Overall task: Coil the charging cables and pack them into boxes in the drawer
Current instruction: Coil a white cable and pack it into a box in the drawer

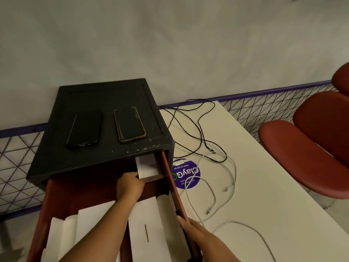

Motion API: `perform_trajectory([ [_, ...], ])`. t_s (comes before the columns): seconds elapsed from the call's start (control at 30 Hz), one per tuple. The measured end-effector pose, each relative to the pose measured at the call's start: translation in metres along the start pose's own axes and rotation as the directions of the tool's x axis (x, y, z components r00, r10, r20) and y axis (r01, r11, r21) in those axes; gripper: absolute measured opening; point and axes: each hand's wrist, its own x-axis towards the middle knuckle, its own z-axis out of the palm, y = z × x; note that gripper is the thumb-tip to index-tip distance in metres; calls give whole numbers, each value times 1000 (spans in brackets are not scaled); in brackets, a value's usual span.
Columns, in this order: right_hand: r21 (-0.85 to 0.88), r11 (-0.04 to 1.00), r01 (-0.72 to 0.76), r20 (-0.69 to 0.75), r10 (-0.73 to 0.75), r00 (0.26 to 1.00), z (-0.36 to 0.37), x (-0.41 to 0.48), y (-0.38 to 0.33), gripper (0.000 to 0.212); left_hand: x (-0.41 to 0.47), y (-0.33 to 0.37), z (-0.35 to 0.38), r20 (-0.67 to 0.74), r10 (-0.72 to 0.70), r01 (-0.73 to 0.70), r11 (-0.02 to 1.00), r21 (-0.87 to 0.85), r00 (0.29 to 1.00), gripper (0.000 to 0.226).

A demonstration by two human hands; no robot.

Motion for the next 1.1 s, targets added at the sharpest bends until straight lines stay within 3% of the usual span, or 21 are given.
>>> perform_trajectory([
  [0.1,198,967,-162,-16,168,986,1,6,-6,48,-3,1,-2,-33,-10,8,998,-70,999,31],
  [0.13,253,949,-186,-37,201,979,2,7,-9,50,-5,2,-4,-36,-16,11,991,-131,999,34],
  [0.27,360,921,-152,-52,182,982,5,8,-7,54,-10,9,0,142,42,21,911,-413,989,54],
  [0.33,380,913,-148,-48,180,983,5,5,-7,52,-12,12,2,171,93,-19,921,-388,981,57],
  [0.43,365,916,-165,-32,190,981,2,1,-8,51,-12,10,5,23,124,-117,975,-188,992,35],
  [0.5,345,922,-175,-25,195,980,2,-3,-9,50,-13,9,6,-40,38,-39,999,-21,998,19],
  [0.57,346,918,-192,-38,218,975,3,-5,-9,48,-14,6,9,5,-54,54,994,97,999,25],
  [0.63,345,919,-190,-75,229,970,5,-7,-8,46,-14,4,13,74,-14,6,995,102,997,22],
  [0.77,277,958,-70,-193,127,973,9,-14,3,37,-13,-1,21,80,40,-37,999,-34,996,27],
  [0.87,142,988,-58,-205,87,975,9,-16,1,32,-15,-7,22,129,97,-88,994,-70,987,37],
  [0.93,-47,998,-45,-168,37,985,8,-24,-5,33,-17,-10,18,189,135,-131,991,-35,973,42],
  [1.03,-477,878,33,-44,-62,997,9,-32,-7,34,-25,-6,5,264,170,-180,984,13,949,36],
  [1.1,-597,801,39,-186,-185,965,15,-33,-1,27,-34,0,-5,271,225,-242,970,30,936,31],
])
